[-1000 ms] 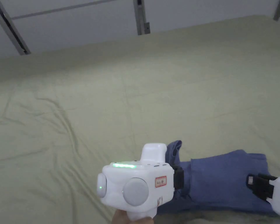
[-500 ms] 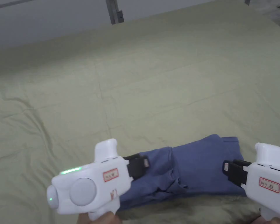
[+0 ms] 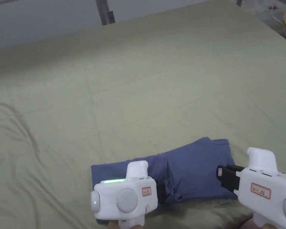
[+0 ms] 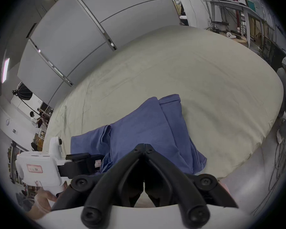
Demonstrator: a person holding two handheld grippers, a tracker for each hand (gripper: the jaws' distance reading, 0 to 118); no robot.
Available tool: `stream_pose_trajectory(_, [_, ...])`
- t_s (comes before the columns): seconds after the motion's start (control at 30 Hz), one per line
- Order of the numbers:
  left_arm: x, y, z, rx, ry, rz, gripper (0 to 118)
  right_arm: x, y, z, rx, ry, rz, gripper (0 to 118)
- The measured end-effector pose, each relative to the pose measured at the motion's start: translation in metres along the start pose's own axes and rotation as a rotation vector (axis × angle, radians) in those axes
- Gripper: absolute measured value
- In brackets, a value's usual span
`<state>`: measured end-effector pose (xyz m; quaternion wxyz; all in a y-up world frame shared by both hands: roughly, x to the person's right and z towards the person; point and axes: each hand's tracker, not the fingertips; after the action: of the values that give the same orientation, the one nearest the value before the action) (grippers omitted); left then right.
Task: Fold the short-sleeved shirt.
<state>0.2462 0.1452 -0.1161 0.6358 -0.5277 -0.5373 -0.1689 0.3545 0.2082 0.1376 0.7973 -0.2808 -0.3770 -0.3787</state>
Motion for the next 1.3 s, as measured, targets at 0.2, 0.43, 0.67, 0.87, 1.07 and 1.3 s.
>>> stream_pose_trajectory(0.2, [0.019,0.009,0.003,0.021,-0.093,-0.023,13,0.002,0.000,0.001,0.003,-0.005,0.010,0])
stream_pose_trajectory(0.43, [0.001,0.009,0.027,0.034,-0.197,0.012,13,-0.006,-0.002,0.009,0.007,-0.008,0.026,0])
stream_pose_trajectory(0.67, [-0.093,0.001,0.098,0.156,-0.212,0.178,93,-0.018,0.002,0.020,0.025,-0.013,0.060,0])
stream_pose_trajectory(0.87, [-0.175,-0.018,0.110,0.218,-0.222,0.400,93,-0.035,-0.001,0.016,0.010,-0.004,0.083,0])
stream_pose_trajectory(1.07, [-0.200,-0.028,0.063,0.099,-0.331,0.526,93,-0.055,-0.005,0.008,-0.025,0.004,0.137,0])
stream_pose_trajectory(1.3, [-0.193,-0.022,0.035,0.085,-0.439,0.525,13,-0.072,-0.009,-0.001,-0.064,-0.001,0.172,0])
